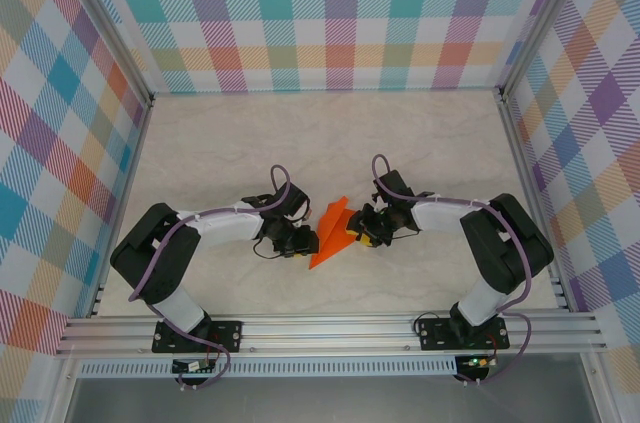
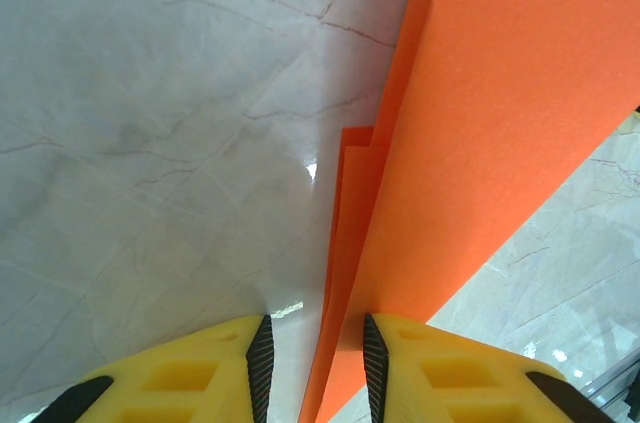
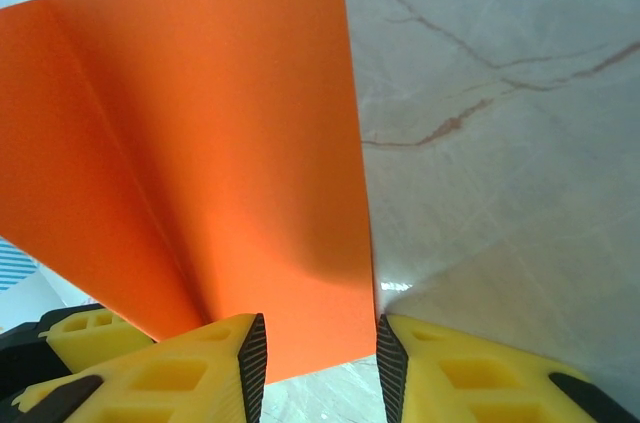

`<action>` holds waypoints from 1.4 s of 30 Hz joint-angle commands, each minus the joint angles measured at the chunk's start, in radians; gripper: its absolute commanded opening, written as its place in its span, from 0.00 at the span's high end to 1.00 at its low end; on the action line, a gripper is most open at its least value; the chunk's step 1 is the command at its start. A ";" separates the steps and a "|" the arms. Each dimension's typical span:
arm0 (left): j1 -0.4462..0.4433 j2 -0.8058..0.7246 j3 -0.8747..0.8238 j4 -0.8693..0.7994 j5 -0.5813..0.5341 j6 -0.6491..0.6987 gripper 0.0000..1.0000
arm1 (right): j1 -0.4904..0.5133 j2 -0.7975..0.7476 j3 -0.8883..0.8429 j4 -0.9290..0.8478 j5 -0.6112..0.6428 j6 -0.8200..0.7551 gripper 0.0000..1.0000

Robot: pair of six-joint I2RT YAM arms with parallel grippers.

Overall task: Fold a paper plane with a square sheet of paper (pick it up from the middle)
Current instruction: Turn over the paper at the center of the table.

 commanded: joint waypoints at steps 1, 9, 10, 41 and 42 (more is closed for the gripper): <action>-0.006 0.035 0.023 0.038 0.056 0.010 0.68 | 0.037 0.035 0.025 0.109 -0.029 0.005 0.63; -0.006 0.040 0.034 0.032 0.062 0.017 0.68 | 0.037 0.013 0.011 0.149 -0.043 0.008 0.63; -0.006 0.040 0.036 0.030 0.061 0.018 0.68 | 0.037 0.012 0.012 0.144 -0.041 0.006 0.63; -0.007 0.026 0.039 0.019 0.015 -0.005 0.72 | 0.105 0.072 0.000 0.327 0.016 0.012 0.63; -0.006 0.022 0.038 0.020 0.013 -0.005 0.72 | 0.108 0.075 -0.001 0.332 0.019 0.010 0.65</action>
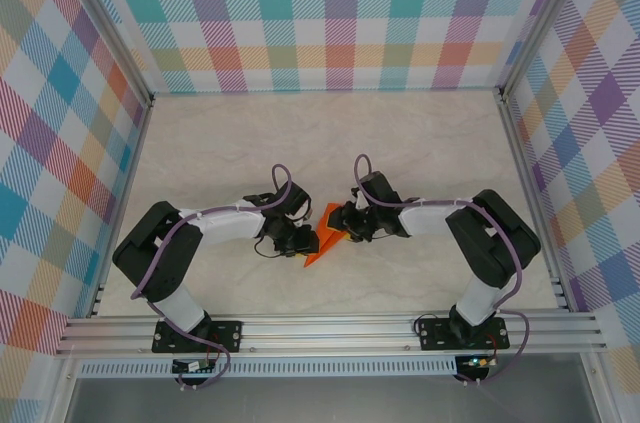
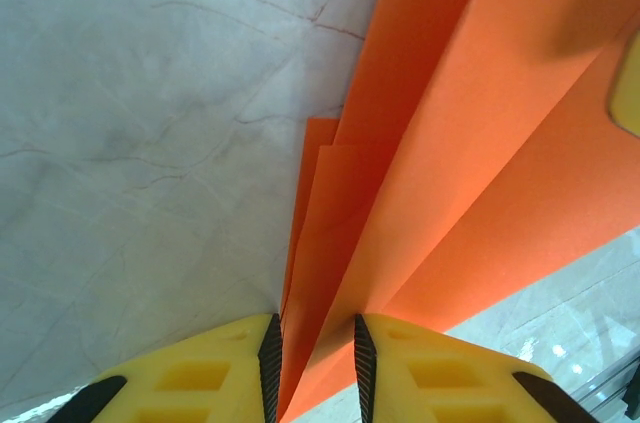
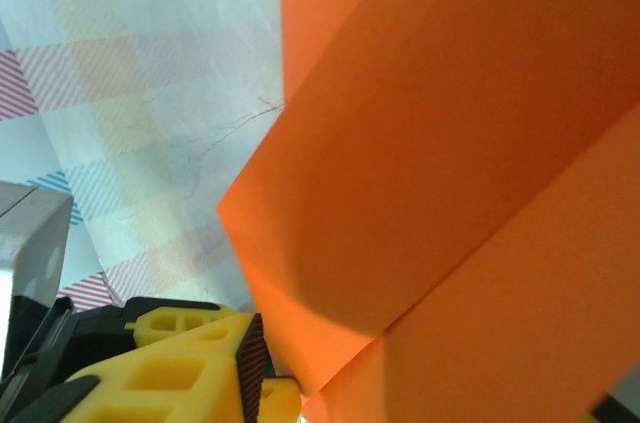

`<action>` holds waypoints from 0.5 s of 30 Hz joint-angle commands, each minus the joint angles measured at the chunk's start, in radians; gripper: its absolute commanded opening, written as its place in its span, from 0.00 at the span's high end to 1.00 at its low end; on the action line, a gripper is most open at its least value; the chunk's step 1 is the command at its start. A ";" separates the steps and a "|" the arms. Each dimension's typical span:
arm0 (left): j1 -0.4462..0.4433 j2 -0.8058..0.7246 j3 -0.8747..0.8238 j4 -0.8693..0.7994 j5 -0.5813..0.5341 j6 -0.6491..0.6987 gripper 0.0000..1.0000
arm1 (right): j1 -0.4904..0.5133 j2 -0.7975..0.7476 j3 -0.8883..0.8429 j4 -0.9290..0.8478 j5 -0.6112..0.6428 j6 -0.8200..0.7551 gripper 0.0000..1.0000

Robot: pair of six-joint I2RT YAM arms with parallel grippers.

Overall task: Fold a paper plane with a square sheet of paper (pick it up from the middle)
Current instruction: Turn over the paper at the center of the table.

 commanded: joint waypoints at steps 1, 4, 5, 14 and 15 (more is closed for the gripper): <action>-0.007 0.004 0.019 0.039 0.009 -0.009 0.72 | 0.011 0.010 0.000 0.049 0.026 -0.002 0.68; -0.007 -0.018 0.010 0.045 0.007 -0.015 0.72 | 0.011 0.005 0.004 0.042 0.034 -0.016 0.75; -0.006 -0.029 0.008 0.045 0.002 -0.017 0.72 | 0.011 0.002 0.009 0.031 0.037 -0.023 0.78; -0.007 -0.241 -0.068 0.020 -0.139 -0.042 0.67 | 0.012 -0.102 0.156 -0.353 0.138 -0.195 0.95; -0.007 -0.276 -0.080 0.008 -0.173 -0.047 0.67 | 0.012 -0.120 0.181 -0.423 0.158 -0.225 0.96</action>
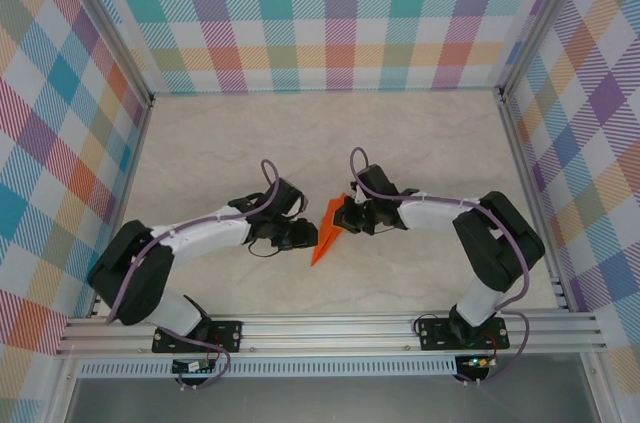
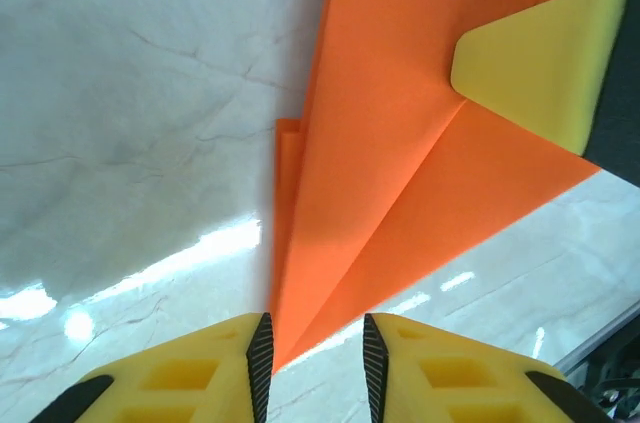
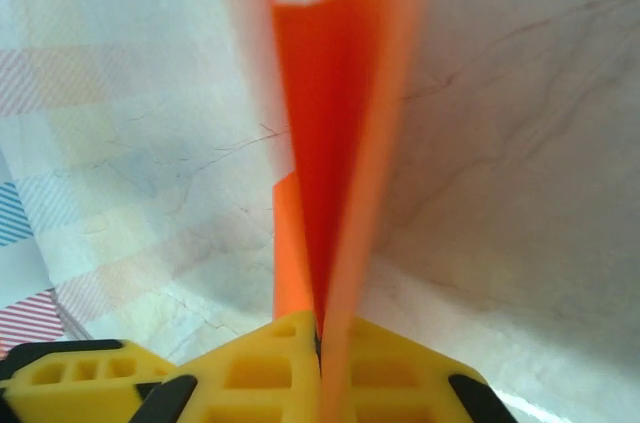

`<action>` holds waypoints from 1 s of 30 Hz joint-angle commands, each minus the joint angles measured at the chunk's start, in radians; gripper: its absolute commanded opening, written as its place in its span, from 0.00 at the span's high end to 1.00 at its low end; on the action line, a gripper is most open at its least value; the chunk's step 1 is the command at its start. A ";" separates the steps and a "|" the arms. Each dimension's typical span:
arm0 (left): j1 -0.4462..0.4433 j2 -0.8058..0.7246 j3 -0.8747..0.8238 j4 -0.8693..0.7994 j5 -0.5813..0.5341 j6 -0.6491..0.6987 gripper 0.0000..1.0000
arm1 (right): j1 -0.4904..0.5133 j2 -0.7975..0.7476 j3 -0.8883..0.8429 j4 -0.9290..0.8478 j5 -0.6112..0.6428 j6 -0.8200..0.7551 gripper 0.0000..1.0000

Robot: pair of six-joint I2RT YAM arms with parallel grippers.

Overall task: Fold a paper plane with a square sheet of paper (pick it up from the middle)
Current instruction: Turn over the paper at the center of the table.

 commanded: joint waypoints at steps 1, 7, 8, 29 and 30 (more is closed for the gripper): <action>-0.004 -0.114 -0.042 -0.035 -0.126 -0.024 0.67 | 0.007 -0.088 0.098 -0.272 0.086 -0.137 0.95; 0.002 -0.313 -0.114 -0.102 -0.299 -0.061 0.64 | 0.029 -0.098 0.363 -0.846 0.400 -0.296 0.94; 0.003 -0.338 -0.123 -0.109 -0.319 -0.069 0.63 | 0.042 -0.083 0.409 -0.935 0.478 -0.305 0.93; 0.011 -0.615 -0.192 -0.246 -0.543 -0.158 0.59 | 0.264 0.623 1.048 -1.322 0.580 -0.160 0.79; 0.011 -0.613 -0.194 -0.242 -0.536 -0.158 0.59 | 0.268 0.616 1.050 -1.291 0.536 -0.166 0.72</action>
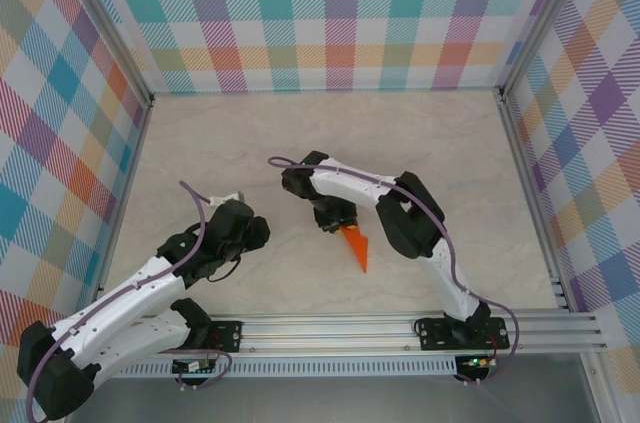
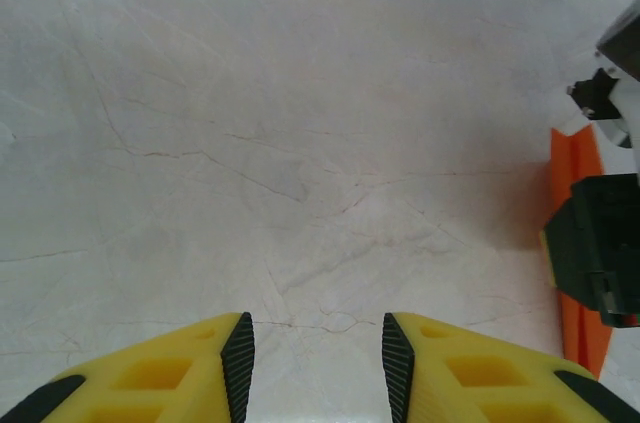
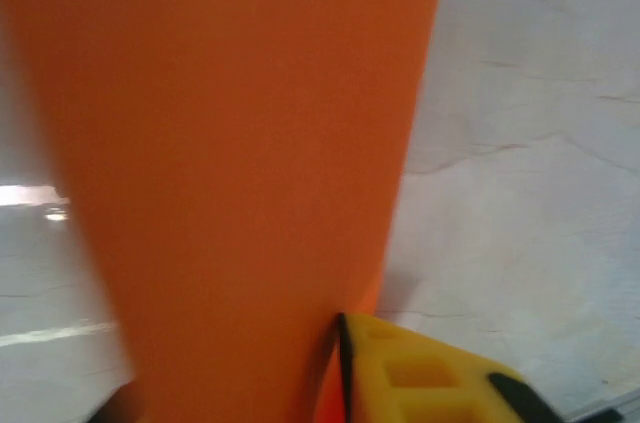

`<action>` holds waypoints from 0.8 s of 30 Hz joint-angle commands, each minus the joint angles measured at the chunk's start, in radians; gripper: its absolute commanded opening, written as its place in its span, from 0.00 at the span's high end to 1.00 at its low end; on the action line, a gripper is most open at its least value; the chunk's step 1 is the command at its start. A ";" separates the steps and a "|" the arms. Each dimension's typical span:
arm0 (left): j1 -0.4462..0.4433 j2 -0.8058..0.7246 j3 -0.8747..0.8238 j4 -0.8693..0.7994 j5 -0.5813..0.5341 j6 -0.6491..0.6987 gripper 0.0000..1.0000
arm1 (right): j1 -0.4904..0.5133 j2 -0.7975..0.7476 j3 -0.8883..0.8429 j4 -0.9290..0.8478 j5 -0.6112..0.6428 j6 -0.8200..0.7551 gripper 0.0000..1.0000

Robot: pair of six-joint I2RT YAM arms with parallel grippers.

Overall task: Fold a paper plane with a square sheet of paper (pick it up from the middle)
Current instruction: Turn over the paper at the center of the table.

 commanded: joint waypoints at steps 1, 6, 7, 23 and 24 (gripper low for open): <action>0.008 -0.007 -0.021 -0.017 0.001 -0.013 0.58 | 0.016 -0.015 0.038 0.043 -0.150 0.003 0.69; 0.008 0.011 -0.041 0.032 0.065 -0.016 0.57 | 0.013 -0.181 -0.068 0.229 -0.252 -0.025 0.45; 0.008 0.020 -0.046 0.046 0.081 -0.015 0.56 | 0.011 -0.228 -0.107 0.266 -0.259 -0.032 0.42; 0.007 0.317 -0.021 0.322 0.411 -0.001 0.53 | -0.291 -0.638 -0.766 0.866 -0.673 -0.077 0.39; 0.006 0.340 -0.015 0.334 0.426 -0.004 0.53 | -0.295 -0.620 -0.762 0.871 -0.681 -0.074 0.40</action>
